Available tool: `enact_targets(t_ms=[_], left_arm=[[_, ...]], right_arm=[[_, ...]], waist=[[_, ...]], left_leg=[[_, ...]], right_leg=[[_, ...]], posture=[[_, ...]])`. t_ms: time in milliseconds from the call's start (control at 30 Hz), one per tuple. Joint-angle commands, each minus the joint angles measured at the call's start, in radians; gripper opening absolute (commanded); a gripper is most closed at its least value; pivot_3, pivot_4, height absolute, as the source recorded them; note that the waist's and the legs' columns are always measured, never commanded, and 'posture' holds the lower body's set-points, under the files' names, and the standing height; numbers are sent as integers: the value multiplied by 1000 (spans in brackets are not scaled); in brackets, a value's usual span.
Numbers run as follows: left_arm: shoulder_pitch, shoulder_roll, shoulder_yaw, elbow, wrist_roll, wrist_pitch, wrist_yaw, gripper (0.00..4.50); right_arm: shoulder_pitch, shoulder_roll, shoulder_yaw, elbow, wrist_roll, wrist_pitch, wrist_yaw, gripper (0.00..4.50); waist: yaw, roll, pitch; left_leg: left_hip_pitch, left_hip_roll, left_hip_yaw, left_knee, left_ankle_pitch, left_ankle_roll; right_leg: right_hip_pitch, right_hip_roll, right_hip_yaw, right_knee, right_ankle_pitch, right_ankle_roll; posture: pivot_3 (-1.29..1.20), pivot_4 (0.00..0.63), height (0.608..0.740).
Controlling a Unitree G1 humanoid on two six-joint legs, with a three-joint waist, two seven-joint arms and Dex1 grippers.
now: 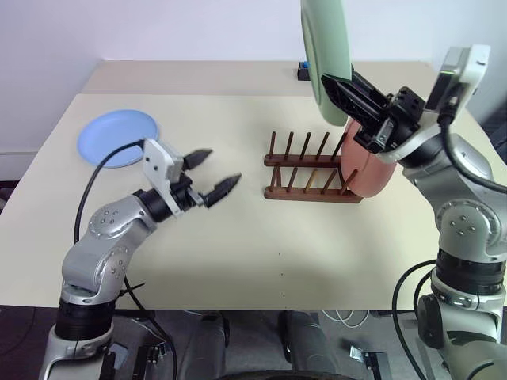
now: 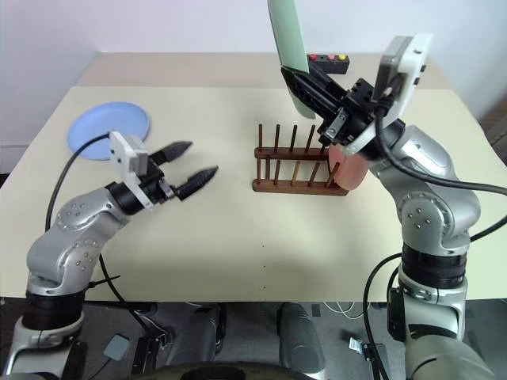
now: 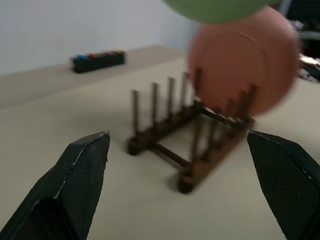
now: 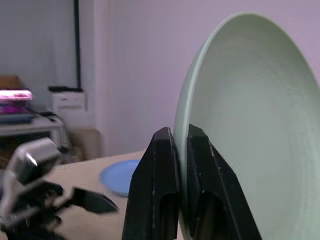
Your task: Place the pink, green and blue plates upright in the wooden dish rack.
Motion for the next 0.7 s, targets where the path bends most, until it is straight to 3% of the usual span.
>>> enact_targets(t_ms=[33, 233, 700], left_arm=[[3, 8, -50, -22, 19, -23, -52, 4459], [26, 27, -130, -1, 91, -46, -99, 4459], [47, 8, -116, -27, 94, -42, -90, 4459]], right_arm=[[31, 13, -51, -51, 93, 29, -67, 0], [74, 30, -65, -44, 200, 70, -154, 0], [103, 74, -85, 45, 239, 70, -233, 0]], waist=[[2, 0, 0], [0, 0, 0], [0, 0, 0]], left_leg=[[0, 0, 0, 0, 0, 0], [0, 0, 0, 0, 0, 0], [0, 0, 0, 0, 0, 0]], right_leg=[[0, 0, 0, 0, 0, 0], [0, 0, 0, 0, 0, 0], [0, 0, 0, 0, 0, 0]], posture=[[0, 150, 730], [0, 150, 730], [0, 150, 730]])
